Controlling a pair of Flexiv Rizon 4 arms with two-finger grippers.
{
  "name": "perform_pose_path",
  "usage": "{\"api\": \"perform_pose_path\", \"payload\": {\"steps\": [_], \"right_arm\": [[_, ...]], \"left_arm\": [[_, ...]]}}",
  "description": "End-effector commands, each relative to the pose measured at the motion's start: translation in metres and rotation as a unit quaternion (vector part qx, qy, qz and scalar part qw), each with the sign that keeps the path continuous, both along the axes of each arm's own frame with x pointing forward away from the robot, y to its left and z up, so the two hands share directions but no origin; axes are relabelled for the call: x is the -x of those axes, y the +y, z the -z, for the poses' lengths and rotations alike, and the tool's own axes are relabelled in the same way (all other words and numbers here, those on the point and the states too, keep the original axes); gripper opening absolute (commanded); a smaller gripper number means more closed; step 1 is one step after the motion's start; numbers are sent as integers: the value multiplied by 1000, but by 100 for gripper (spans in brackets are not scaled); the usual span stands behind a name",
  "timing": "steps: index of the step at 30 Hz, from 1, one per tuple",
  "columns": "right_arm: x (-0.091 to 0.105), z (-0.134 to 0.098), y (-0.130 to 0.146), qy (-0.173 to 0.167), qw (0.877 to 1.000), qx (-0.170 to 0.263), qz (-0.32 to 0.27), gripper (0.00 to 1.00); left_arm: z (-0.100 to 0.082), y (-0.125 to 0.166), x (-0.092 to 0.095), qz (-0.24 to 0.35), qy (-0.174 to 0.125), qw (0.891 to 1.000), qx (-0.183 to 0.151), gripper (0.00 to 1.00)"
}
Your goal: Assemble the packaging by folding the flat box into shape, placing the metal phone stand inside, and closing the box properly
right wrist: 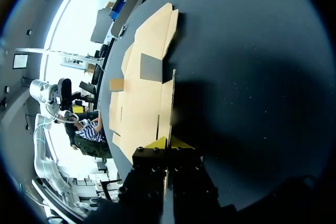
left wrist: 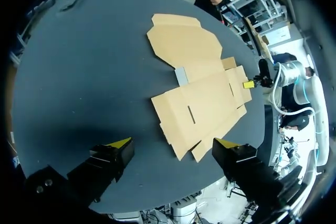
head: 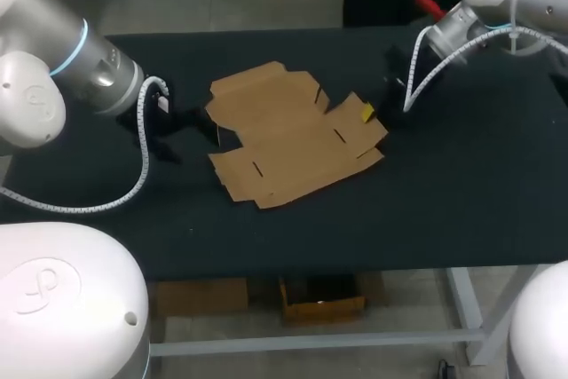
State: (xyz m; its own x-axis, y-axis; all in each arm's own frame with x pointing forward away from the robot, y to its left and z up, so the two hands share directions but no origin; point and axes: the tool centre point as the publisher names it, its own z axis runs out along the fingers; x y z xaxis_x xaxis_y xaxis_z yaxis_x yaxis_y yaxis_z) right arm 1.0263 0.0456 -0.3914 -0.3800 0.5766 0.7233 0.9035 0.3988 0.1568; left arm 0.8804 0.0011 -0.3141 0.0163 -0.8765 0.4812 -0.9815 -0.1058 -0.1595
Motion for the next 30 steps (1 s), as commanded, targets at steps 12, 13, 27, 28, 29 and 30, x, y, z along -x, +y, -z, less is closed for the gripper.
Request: {"api": "perform_pose_path", "payload": {"steps": [12,13,27,28,29,30], "right_arm": [[25,7,-15,-34,993,-47,106,0],[27,7,-16,-34,992,-50,112,0],[34,2,-18,-6,991,-35,130,88],[33,1,-19,-3,992,-32,125,100],[32,0,-19,-2,992,-30,122,100],[30,-1,-19,2,993,-27,115,100]], "left_arm": [[2,-1,1,1,0,1000,-1,100],[2,-1,1,1,0,1000,-1,100],[3,-2,3,4,0,1000,1,100],[3,-2,3,4,0,1000,1,100],[3,-1,3,4,0,1000,1,100],[3,-1,3,4,0,1000,1,100]]}}
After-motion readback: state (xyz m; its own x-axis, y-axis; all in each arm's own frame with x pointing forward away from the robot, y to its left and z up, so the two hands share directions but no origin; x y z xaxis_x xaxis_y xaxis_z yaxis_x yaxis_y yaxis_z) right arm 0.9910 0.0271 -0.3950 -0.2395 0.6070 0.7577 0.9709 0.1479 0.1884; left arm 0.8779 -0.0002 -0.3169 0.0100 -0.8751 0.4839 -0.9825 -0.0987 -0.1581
